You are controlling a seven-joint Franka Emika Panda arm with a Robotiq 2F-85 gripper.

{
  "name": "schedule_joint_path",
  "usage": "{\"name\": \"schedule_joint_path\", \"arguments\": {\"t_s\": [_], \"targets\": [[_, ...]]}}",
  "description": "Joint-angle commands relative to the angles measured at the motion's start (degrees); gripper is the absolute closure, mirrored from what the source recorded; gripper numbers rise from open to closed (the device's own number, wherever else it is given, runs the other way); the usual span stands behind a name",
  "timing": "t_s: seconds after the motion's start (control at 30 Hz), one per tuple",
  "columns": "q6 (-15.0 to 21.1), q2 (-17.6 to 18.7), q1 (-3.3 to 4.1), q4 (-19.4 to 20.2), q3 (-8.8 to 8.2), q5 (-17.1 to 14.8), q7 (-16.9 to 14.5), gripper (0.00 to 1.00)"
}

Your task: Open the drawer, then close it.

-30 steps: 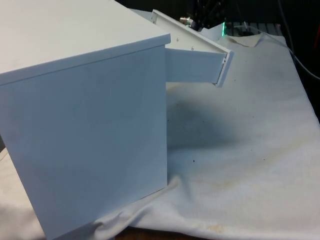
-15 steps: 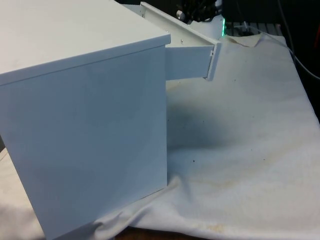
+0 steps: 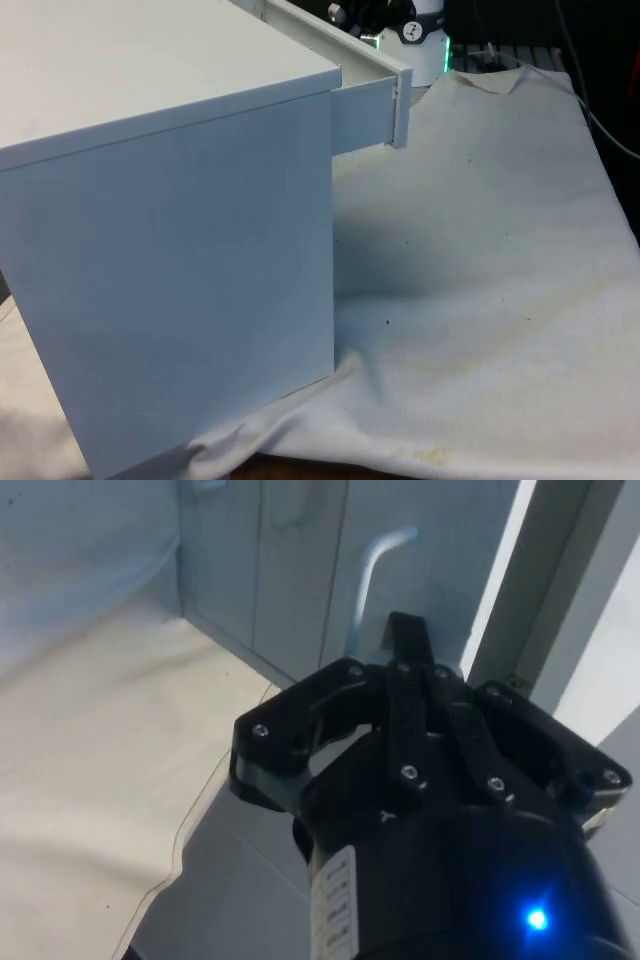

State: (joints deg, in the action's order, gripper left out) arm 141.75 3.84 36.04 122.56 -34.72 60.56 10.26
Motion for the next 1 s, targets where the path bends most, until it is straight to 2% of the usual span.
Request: {"name": "schedule_joint_path", "arguments": {"t_s": [0.0, 0.07, 0.1, 0.37, 0.4, 0.47, 0.7, 0.73, 0.77, 0.97], "targets": [[0.4, 0.57, -0.23, -0.69, -0.29, 0.63, 0.06, 1.0], [0.0, 0.23, 0.0, -0.4, -0.29, 0.0, 0.0, 1.0], [0.52, 0.86, -0.23, -1.09, -0.57, 0.8, 0.23, 1.0], [1.38, 3.5, -0.34, -3.67, -2.06, 1.2, 1.2, 1.0], [0.4, 2.92, 0.0, -2.98, -1.72, 0.23, 0.69, 1.0], [1.66, 4.07, -0.34, -4.18, -2.41, 1.15, 1.32, 1.0], [2.69, 6.36, -0.46, -5.96, -3.84, 1.09, 2.06, 1.0], [1.6, 5.79, -0.11, -5.39, -3.55, 0.23, 1.49, 1.0], [2.86, 6.7, -0.46, -6.19, -4.01, 1.09, 2.23, 1.0], [3.72, 8.54, -0.52, -7.39, -5.04, 1.15, 3.38, 1.0]]}}
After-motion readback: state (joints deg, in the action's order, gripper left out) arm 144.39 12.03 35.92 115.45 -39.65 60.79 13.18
